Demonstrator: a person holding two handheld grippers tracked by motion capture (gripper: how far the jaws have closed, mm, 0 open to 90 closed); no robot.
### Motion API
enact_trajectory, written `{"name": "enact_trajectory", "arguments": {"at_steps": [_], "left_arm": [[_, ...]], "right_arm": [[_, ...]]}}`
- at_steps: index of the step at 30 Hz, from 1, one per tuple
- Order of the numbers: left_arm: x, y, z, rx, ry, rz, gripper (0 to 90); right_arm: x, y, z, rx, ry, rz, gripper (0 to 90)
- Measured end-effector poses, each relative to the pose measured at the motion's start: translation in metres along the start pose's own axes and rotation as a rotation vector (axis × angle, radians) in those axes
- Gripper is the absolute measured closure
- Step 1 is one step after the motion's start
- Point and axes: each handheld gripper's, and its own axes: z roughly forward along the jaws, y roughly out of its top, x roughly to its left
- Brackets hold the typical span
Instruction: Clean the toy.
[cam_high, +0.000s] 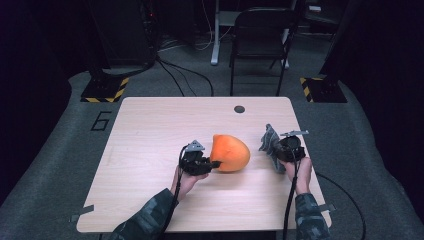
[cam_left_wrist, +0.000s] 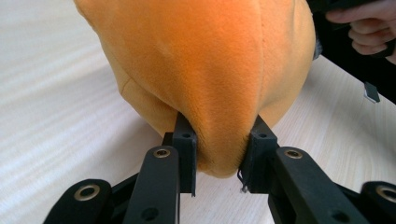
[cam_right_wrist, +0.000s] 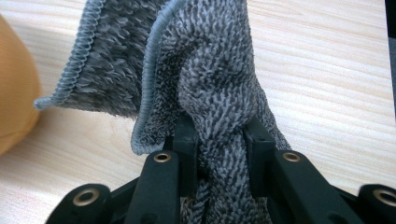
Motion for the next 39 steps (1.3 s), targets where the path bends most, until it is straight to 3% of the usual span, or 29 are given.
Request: {"name": "enact_trajectory", "arguments": {"at_steps": [4, 9, 12, 14, 18, 20, 22, 24, 26, 29, 31, 33, 37, 39], "left_arm": [[0.011, -0.007, 0.008, 0.018, -0.02, -0.053, 70.9], [0.008, -0.006, 0.009, 0.02, -0.004, -0.039, 69.4], [0.007, -0.005, 0.009, 0.022, 0.006, -0.029, 68.2], [0.006, -0.005, 0.009, 0.024, 0.015, -0.027, 67.7], [0.005, -0.005, 0.009, 0.025, 0.02, -0.026, 67.6], [0.005, -0.005, 0.009, 0.028, 0.02, -0.018, 67.6], [0.004, -0.005, 0.009, 0.029, 0.024, -0.01, 67.6], [0.003, -0.005, 0.009, 0.027, 0.028, -0.005, 67.5], [0.002, -0.005, 0.009, 0.033, 0.028, 0.006, 67.5], [0.0, -0.005, 0.01, 0.035, 0.037, 0.019, 67.6], [-0.002, -0.006, 0.012, 0.041, 0.043, 0.039, 67.6], [-0.004, -0.006, 0.012, 0.032, 0.043, 0.028, 67.6], [-0.003, -0.005, 0.013, 0.04, 0.044, 0.068, 67.7], [-0.005, -0.005, 0.014, 0.039, 0.047, 0.067, 67.7]], "right_arm": [[0.002, 0.001, 0.0, -0.002, -0.005, -0.01, 71.4], [0.009, 0.006, -0.007, -0.019, 0.002, -0.033, 71.4], [0.018, 0.013, -0.02, -0.051, 0.038, -0.038, 71.5], [0.027, 0.019, -0.03, -0.083, 0.089, -0.048, 71.5], [0.054, 0.03, -0.05, -0.13, 0.2, -0.094, 71.6], [0.08, 0.034, -0.058, -0.15, 0.272, -0.116, 71.6], [0.097, 0.035, -0.059, -0.162, 0.299, -0.147, 71.6], [0.123, 0.033, -0.057, -0.158, 0.338, -0.193, 71.6], [0.142, 0.03, -0.051, -0.142, 0.324, -0.242, 71.6], [0.154, 0.025, -0.036, -0.117, 0.287, -0.272, 71.8], [0.155, 0.021, -0.027, -0.115, 0.245, -0.285, 72.0], [0.151, 0.022, -0.027, -0.106, 0.253, -0.278, 72.1], [0.146, 0.021, -0.028, -0.104, 0.224, -0.284, 72.1], [0.144, 0.02, -0.028, -0.106, 0.206, -0.299, 72.1]]}}
